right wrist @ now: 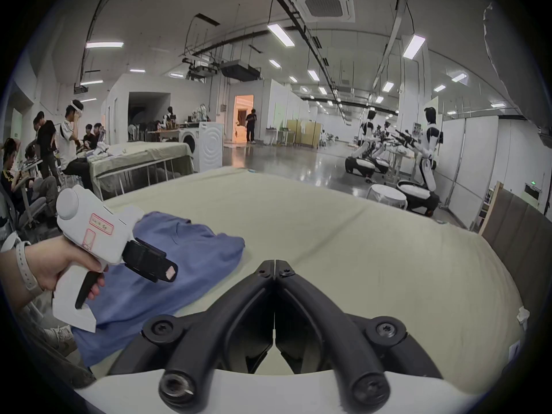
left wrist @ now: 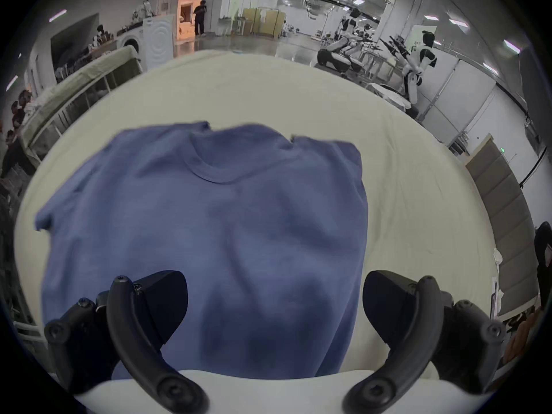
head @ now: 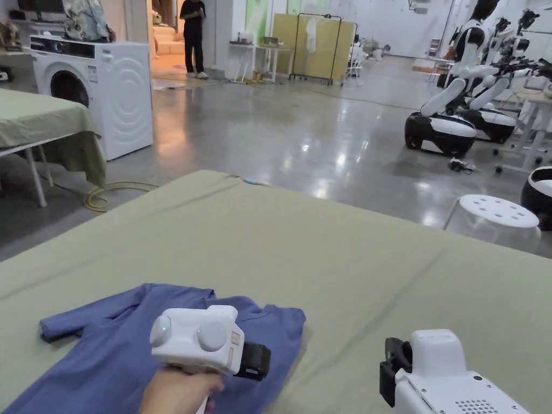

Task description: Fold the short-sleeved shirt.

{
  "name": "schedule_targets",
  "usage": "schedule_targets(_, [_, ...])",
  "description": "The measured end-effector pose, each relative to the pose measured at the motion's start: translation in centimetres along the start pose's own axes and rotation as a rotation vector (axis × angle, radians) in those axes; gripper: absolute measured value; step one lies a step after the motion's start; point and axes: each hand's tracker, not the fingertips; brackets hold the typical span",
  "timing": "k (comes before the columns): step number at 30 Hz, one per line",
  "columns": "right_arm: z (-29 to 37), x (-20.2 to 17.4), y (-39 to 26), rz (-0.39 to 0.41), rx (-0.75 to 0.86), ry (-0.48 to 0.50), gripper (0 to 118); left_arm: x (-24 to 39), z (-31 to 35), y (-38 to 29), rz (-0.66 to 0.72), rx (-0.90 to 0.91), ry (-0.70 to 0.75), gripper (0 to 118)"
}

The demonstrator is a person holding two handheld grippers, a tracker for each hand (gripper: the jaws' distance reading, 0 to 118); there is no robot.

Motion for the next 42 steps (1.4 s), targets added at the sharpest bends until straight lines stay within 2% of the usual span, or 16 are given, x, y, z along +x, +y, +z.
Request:
schedule_targets(2, [-0.7,0.2,-0.6,-0.001,-0.027,-0.003,3,0.9,-2.0,-0.4,-0.067,-0.051,0.052,109])
schedule_targets(4, [-1.0,0.3,-1.0,0.005,-0.039,-0.010,3,0.6,-2.6,-0.9,-0.145,-0.061,0.186,92])
schedule_targets(5, [-0.8,0.4,-1.0,0.005,-0.040,-0.007,3,0.1,-1.8,-0.7,-0.131,0.012,0.141,74])
schedule_targets(6, [-0.6,0.5,-1.1,0.002,-0.038,-0.006,3,-0.3,-1.4,-0.4,-0.098,0.017,0.116,43])
schedule_targets(7, [-0.3,0.6,-1.1,-0.006,-0.034,-0.005,3,-0.7,-1.0,0.0,-0.104,0.022,0.150,3])
schedule_targets(9, [0.0,0.8,-1.0,-0.016,-0.035,-0.005,3,-1.0,0.2,-0.4,-0.150,0.098,0.215,3])
schedule_targets(10, [0.2,0.9,-1.0,-0.026,-0.033,-0.006,3,-1.4,-0.2,-0.5,-0.107,0.023,0.125,3])
schedule_targets(12, [0.8,1.4,-1.0,-0.042,-0.029,-0.008,3,-1.2,0.8,-0.7,-0.107,0.052,0.145,3])
schedule_targets(16, [2.7,3.6,-1.4,-0.065,-0.018,-0.041,3,1.4,3.4,0.9,-0.084,0.134,-0.005,3])
schedule_targets(18, [4.1,5.2,-1.6,-0.079,-0.012,-0.068,3,4.8,5.0,1.1,-0.176,0.196,0.013,3])
schedule_targets(23, [9.1,10.7,-2.7,-0.117,0.000,-0.190,3,13.8,8.9,2.8,-0.199,0.316,-0.210,3])
schedule_targets(31, [17.9,20.3,-5.7,-0.173,0.004,-0.401,3,36.9,11.8,1.1,-0.421,0.332,-0.504,3])
schedule_targets(33, [19.7,22.5,-6.8,-0.193,-0.002,-0.433,3,41.7,10.5,-1.0,-0.467,0.270,-0.566,3])
schedule_targets(36, [21.7,25.5,-8.8,-0.222,-0.021,-0.487,3,48.4,6.3,-4.9,-0.544,0.157,-0.555,3])
schedule_targets(40, [23.2,28.7,-11.7,-0.274,-0.052,-0.531,3,53.1,-3.2,-10.7,-0.579,-0.029,-0.447,3])
schedule_targets(42, [23.6,29.7,-12.5,-0.289,-0.065,-0.541,3,53.7,-5.6,-12.4,-0.611,-0.053,-0.392,5])
